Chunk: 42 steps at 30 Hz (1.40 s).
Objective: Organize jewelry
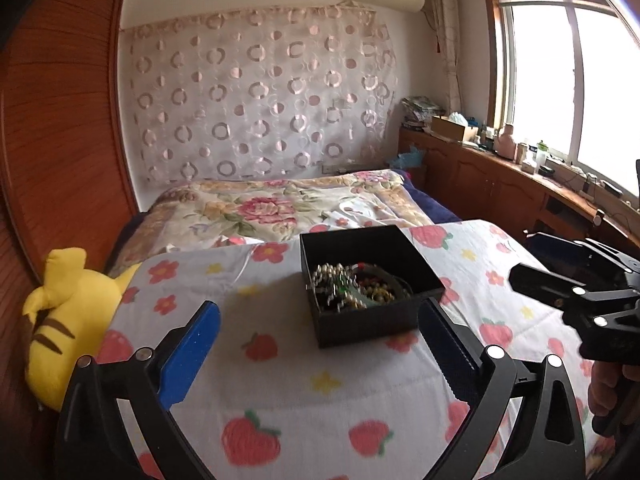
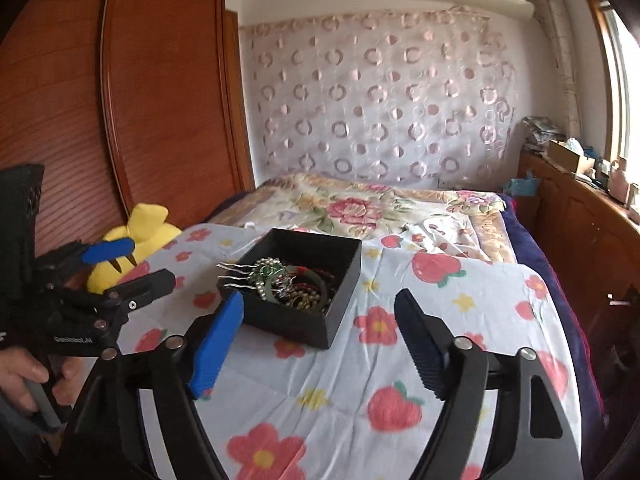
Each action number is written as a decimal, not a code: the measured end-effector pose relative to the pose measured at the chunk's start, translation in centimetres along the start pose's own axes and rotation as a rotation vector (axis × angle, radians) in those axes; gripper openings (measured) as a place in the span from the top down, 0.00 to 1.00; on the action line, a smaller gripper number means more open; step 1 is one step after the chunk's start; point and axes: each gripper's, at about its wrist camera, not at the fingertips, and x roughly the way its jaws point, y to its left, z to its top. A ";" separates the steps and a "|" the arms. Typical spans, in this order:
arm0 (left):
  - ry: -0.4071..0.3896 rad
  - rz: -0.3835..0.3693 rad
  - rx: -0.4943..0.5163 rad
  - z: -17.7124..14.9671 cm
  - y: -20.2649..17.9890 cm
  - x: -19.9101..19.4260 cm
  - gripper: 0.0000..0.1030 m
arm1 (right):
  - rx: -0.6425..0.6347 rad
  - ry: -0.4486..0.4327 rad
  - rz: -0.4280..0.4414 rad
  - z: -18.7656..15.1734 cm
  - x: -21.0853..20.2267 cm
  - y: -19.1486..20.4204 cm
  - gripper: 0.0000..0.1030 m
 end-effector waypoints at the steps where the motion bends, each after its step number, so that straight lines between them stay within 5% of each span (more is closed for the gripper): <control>1: -0.001 0.004 0.002 -0.2 -0.1 -0.4 0.07 | 0.012 -0.011 -0.008 -0.6 -0.8 0.0 0.18; 8: -0.016 0.021 -0.050 -2.2 0.1 -3.8 0.07 | 0.053 -0.080 -0.057 -2.6 -4.9 0.7 0.02; 42: -0.053 0.066 -0.049 -3.7 -0.2 -7.4 0.07 | 0.065 -0.116 -0.128 -4.0 -6.9 1.1 0.02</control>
